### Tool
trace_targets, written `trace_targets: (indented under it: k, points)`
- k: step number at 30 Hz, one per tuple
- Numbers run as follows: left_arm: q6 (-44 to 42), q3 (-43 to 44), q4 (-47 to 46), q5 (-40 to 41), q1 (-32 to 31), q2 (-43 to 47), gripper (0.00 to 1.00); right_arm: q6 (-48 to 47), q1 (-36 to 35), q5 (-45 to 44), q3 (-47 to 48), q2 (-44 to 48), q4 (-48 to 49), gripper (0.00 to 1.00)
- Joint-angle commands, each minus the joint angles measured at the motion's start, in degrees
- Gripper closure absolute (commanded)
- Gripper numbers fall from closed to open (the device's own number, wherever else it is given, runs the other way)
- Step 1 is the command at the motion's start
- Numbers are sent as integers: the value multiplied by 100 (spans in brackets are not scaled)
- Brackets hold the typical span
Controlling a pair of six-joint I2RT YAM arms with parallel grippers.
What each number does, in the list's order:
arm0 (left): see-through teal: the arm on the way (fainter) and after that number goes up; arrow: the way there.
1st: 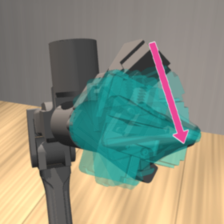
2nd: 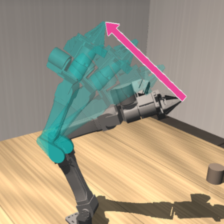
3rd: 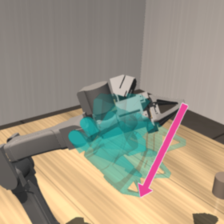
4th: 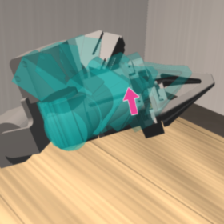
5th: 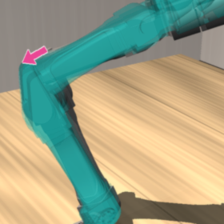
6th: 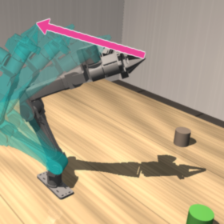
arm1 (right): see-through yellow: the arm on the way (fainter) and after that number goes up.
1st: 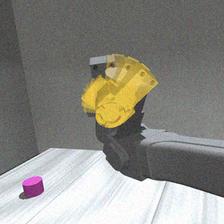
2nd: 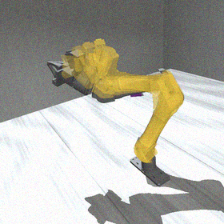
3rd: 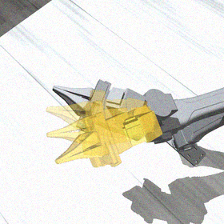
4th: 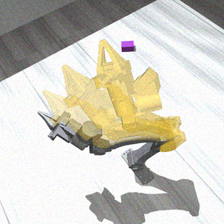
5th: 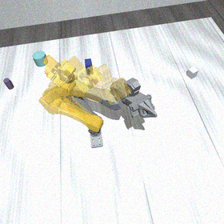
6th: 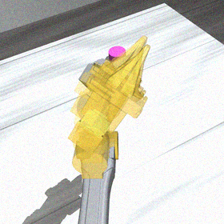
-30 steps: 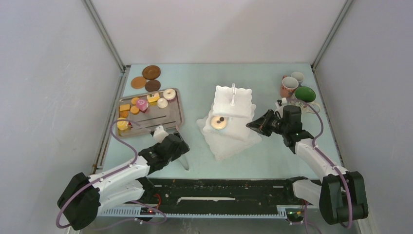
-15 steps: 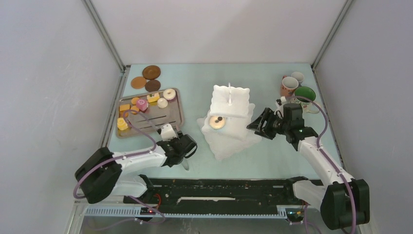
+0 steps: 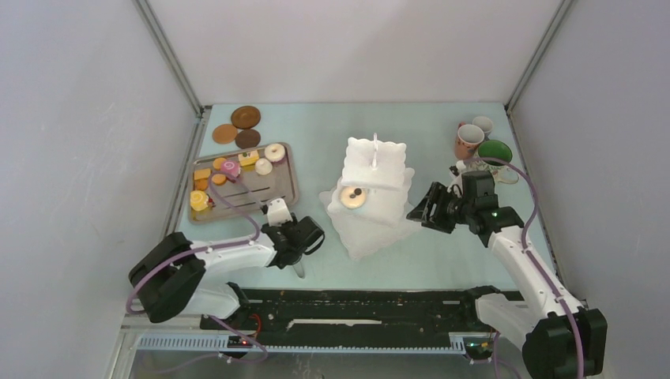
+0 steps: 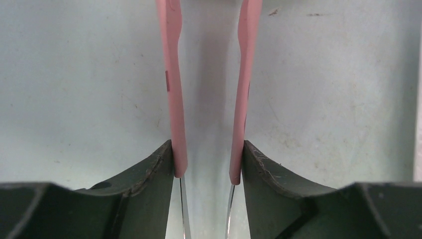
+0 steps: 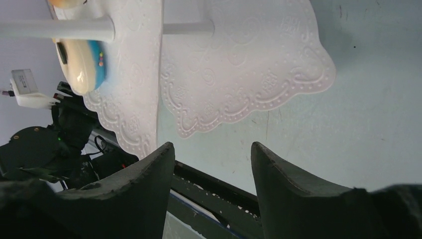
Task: Serve the afternoon tea
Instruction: Pick up the clamp from the center of the board.
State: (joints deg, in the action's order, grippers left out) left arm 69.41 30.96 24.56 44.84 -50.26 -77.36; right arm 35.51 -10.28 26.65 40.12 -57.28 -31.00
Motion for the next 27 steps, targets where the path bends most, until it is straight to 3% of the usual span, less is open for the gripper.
trace_targets:
  k: [1, 6, 11, 16, 20, 27]
  points:
    - [-565, 401, 513, -250, -34, 658, 48, -226, -29, -119, 216, 268, -114, 40]
    - [-866, 710, 1505, -316, -42, 1455, 50, -308, -63, -124, 215, 395, -160, 40]
    - [-2107, 771, 1065, -817, 504, 1862, 49, -290, -42, -108, 215, 480, -113, 40]
    - [-3583, 963, 340, -1422, 1491, 1240, 48, -333, 16, -81, 214, 485, -218, 40]
    - [-4277, 1012, -340, -1736, 2027, 506, 50, -422, 9, -145, 215, 518, -446, 41]
    - [-4307, 1991, -319, -1836, 2170, -771, 44, -503, -7, -211, 212, 517, -583, 41]
